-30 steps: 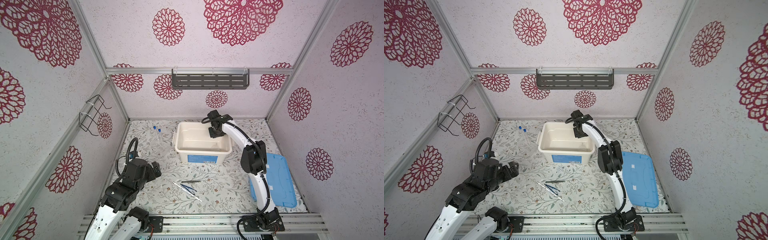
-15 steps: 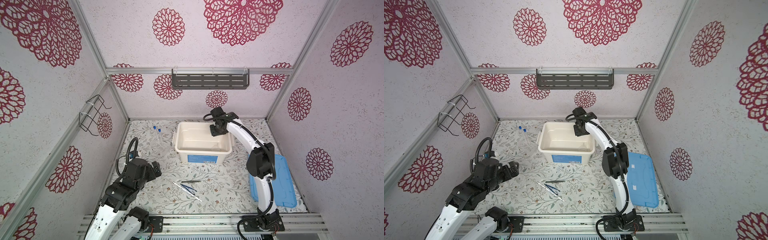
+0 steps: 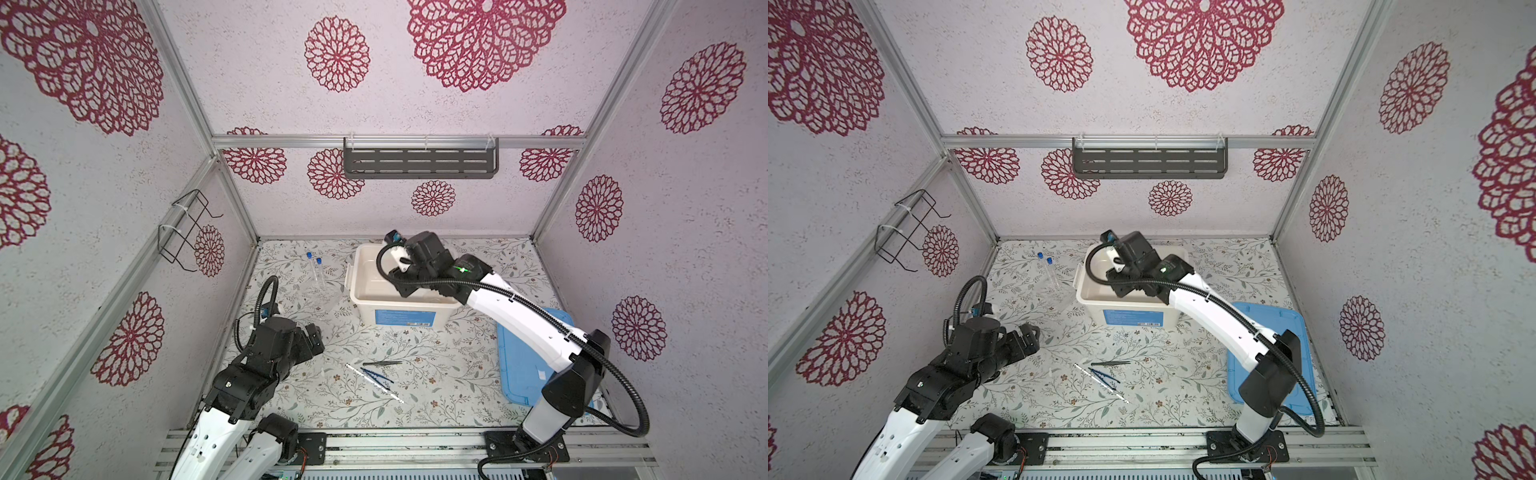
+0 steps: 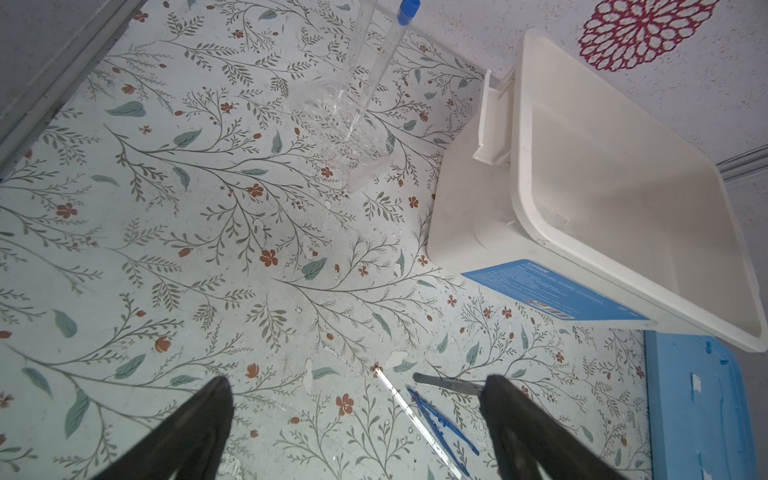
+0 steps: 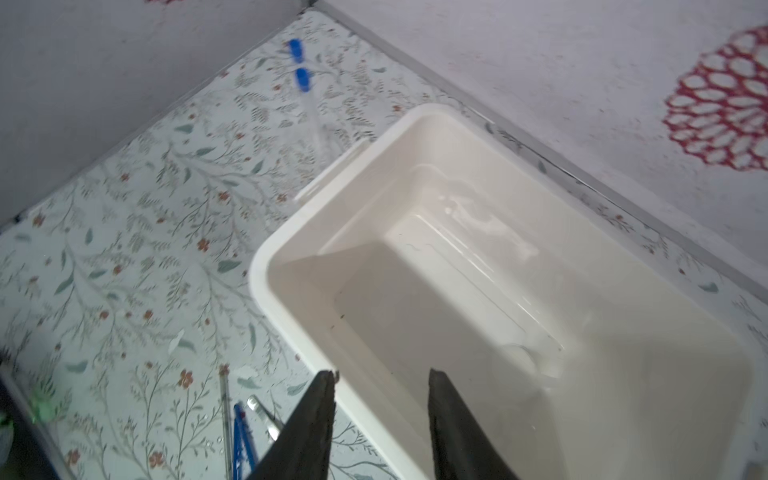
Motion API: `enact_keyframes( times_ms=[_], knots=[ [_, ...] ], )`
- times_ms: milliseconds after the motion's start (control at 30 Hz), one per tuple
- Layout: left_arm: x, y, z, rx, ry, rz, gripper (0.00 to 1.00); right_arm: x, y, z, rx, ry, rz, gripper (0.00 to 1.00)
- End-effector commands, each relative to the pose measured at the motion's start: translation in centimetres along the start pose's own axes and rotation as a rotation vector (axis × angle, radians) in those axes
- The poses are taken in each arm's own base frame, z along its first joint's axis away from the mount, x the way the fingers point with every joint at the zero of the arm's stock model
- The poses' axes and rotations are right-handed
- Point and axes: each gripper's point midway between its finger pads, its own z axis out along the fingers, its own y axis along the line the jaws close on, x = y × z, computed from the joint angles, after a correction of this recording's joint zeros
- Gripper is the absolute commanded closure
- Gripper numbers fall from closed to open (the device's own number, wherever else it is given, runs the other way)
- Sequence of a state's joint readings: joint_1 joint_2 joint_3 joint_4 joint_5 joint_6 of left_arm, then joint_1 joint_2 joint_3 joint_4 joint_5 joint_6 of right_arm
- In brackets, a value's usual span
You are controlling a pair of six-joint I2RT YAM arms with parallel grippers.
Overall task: Organize the chemistry lab equipment
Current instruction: 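Move the right gripper down over the steel tweezers in front of the bin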
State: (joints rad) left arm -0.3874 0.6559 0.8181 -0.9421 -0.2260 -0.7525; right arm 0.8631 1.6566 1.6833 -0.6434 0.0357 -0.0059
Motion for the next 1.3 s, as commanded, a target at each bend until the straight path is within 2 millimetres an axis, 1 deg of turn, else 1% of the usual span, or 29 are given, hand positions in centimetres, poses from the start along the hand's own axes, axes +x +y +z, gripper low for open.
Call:
enact_keyframes(
  times_ms=[0, 33, 67, 133, 200, 267, 300, 400, 467, 567, 733, 833, 1067, 1167, 1267],
  knots=[
    [0.3, 1.0, 0.4, -0.041, -0.004, -0.002, 0.03, 1.6, 4.8, -1.7, -0.158, -0.035, -0.279, 0.6],
    [0.3, 0.9, 0.3, -0.039, -0.005, 0.0, 0.03, 2.8, 6.2, -1.9, -0.2, -0.033, -0.344, 0.59],
    [0.2, 0.9, 0.3, -0.037, -0.009, -0.003, 0.03, 3.6, 7.0, -2.1, -0.23, -0.038, -0.383, 0.59],
    [0.2, 0.9, 0.4, -0.037, -0.01, -0.004, 0.03, 6.3, 9.2, -2.3, -0.34, -0.049, -0.463, 0.58],
    [0.2, 1.0, 0.6, -0.042, -0.004, -0.006, 0.03, 8.9, 10.5, -2.2, -0.406, -0.06, -0.522, 0.57],
    [0.3, 1.1, 0.7, -0.048, 0.002, -0.007, 0.02, 10.9, 11.2, -1.7, -0.433, -0.065, -0.56, 0.55],
    [0.3, 1.1, 0.7, -0.05, 0.002, -0.008, 0.03, 11.9, 11.3, -1.3, -0.433, -0.056, -0.565, 0.54],
    [0.2, 1.2, 0.7, -0.049, 0.0, -0.011, 0.03, 14.7, 10.3, 0.4, -0.388, 0.019, -0.575, 0.49],
    [0.3, 1.1, 0.8, -0.046, 0.001, -0.014, 0.02, 16.9, 9.7, 1.6, -0.368, 0.088, -0.604, 0.48],
    [0.4, 1.0, 1.0, -0.042, 0.01, -0.014, 0.03, 19.3, 8.8, 3.2, -0.331, 0.16, -0.629, 0.47],
    [0.4, 1.0, 1.2, -0.043, 0.015, -0.02, 0.03, 21.6, 7.9, 5.4, -0.289, 0.224, -0.637, 0.46],
    [0.4, 0.9, 1.1, -0.037, 0.013, -0.028, 0.02, 22.8, 7.4, 6.4, -0.268, 0.241, -0.643, 0.47],
    [1.3, 0.1, 1.9, 0.014, 0.044, -0.076, 0.03, 22.8, 7.1, 8.3, -0.279, 0.231, -0.603, 0.47],
    [1.3, -0.2, 2.0, 0.024, 0.047, -0.079, 0.03, 23.2, 7.2, 8.9, -0.304, 0.241, -0.602, 0.49],
    [1.2, -0.2, 1.9, 0.023, 0.045, -0.077, 0.03, 23.8, 7.4, 9.4, -0.335, 0.263, -0.618, 0.53]
  ],
)
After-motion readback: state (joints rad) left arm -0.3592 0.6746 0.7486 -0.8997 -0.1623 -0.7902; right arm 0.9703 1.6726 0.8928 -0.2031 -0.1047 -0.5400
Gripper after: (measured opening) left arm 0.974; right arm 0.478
